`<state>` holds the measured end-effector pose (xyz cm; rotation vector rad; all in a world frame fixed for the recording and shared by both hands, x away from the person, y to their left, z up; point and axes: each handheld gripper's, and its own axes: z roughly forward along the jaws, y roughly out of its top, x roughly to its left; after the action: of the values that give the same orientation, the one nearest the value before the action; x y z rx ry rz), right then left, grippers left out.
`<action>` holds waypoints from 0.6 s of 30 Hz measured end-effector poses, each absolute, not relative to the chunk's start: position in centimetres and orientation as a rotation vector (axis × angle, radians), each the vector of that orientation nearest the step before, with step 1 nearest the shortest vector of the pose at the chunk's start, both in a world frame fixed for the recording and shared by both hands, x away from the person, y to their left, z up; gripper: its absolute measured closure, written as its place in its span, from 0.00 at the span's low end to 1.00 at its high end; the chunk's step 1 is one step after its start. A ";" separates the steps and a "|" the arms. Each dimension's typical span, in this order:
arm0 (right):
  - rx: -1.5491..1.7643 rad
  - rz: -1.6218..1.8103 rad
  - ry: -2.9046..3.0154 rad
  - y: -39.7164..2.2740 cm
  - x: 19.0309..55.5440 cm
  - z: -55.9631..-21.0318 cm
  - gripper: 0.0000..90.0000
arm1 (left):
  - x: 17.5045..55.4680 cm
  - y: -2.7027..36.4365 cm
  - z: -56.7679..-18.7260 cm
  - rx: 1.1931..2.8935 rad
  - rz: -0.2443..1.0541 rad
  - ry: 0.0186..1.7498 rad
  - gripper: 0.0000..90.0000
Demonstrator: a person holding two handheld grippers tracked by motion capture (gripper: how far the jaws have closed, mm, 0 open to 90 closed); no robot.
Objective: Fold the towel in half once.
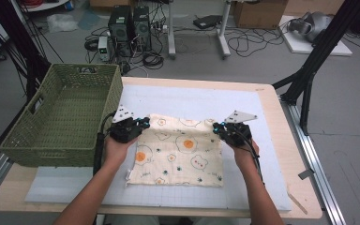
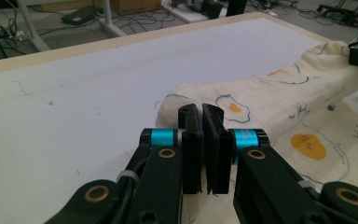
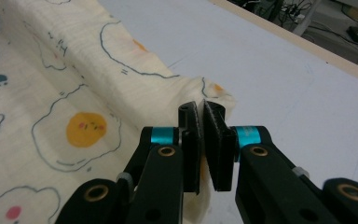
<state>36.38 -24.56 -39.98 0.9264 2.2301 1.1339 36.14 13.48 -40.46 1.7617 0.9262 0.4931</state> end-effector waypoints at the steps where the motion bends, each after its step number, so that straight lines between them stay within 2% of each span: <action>1: 0.921 1.136 2.231 -24.6 36.1 -40.0 0.95 | 35.9 13.5 -40.5 1.763 0.489 0.924 0.95; 18: 0.874 1.122 2.278 -24.7 32.0 -41.7 0.95 | 32.5 13.9 -42.6 1.848 0.465 0.875 0.95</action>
<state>31.96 -24.68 -41.68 0.8745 2.2777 1.1223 32.51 13.95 -42.63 1.8482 0.8750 0.4650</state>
